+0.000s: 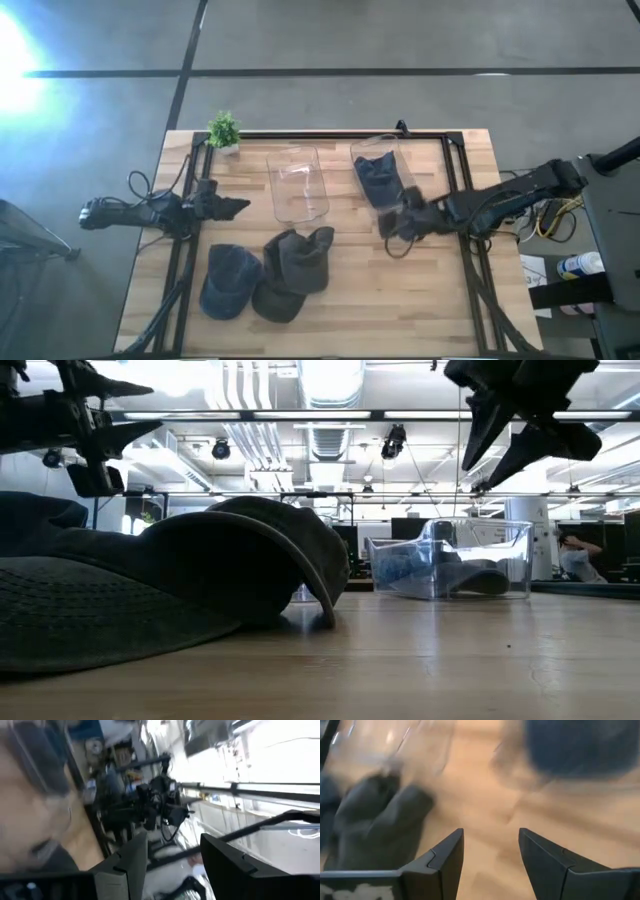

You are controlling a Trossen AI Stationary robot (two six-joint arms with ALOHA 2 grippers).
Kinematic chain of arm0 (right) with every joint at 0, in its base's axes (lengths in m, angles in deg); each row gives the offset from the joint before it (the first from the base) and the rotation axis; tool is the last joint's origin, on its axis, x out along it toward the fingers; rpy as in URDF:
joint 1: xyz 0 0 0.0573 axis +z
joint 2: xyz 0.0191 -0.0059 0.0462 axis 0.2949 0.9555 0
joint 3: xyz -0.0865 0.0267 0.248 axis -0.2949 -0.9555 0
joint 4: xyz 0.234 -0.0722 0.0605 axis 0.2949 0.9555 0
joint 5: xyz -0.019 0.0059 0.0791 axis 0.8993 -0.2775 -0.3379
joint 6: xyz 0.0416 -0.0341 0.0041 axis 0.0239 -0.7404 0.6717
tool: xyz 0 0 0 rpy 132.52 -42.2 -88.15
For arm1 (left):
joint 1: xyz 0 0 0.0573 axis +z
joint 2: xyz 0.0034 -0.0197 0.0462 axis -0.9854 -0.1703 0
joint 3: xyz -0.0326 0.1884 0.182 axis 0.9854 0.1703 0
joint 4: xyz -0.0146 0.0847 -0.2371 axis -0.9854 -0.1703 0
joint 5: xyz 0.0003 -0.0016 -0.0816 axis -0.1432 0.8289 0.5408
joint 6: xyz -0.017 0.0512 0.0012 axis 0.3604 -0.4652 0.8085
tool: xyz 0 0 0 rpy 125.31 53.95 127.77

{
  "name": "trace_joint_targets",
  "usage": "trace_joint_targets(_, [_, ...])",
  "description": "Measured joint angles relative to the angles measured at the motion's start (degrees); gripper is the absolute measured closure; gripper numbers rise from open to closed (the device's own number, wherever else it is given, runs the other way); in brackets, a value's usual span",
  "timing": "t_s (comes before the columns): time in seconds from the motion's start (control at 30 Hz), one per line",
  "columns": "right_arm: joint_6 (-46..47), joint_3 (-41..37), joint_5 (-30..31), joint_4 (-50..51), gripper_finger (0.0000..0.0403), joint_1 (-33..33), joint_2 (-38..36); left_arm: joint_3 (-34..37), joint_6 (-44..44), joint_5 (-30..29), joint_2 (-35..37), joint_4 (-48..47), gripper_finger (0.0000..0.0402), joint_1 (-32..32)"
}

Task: Pick & Place hat
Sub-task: Put the blue cap into the right transparent bin

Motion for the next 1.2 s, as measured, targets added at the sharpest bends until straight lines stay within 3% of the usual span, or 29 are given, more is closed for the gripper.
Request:
trace_joint_targets(0.17, [-0.4, 0.0, -7.6, -12.8, 0.0218, 5.2, 6.8, -4.1, 2.8, 7.7, -7.7, -8.8, 0.0225, -2.1])
trace_joint_targets(0.33, [-4.2, 0.7, -8.3, -26.7, 0.0218, 8.8, 14.2, -16.4, -0.9, 16.3, -19.0, -35.2, 0.0225, -5.5])
trace_joint_targets(0.43, [-5.0, 2.3, -8.3, -27.9, 0.0218, 10.4, 18.2, -25.5, -5.6, 17.1, -26.5, -49.5, 0.0226, -8.2])
trace_joint_targets(0.6, [-7.6, 5.5, -8.3, -28.1, 0.0218, 12.8, 24.0, -38.0, -15.1, 17.1, -39.5, -63.5, 0.0226, -12.9])
trace_joint_targets(0.77, [-7.9, 9.4, -8.9, -29.4, 0.0218, 14.0, 28.7, -44.2, -21.8, 21.0, -51.5, -67.1, 0.0226, -20.2])
trace_joint_targets(0.97, [-7.1, 14.7, -8.6, -34.9, 0.0218, 13.7, 34.4, -43.6, -24.9, 26.0, -61.4, -69.0, 0.0226, -30.5])
trace_joint_targets(1.2, [-4.4, 23.1, -7.0, -35.9, 0.0218, 11.0, 41.8, -39.2, -19.9, 18.6, -65.1, -61.1, 0.0226, -38.7])
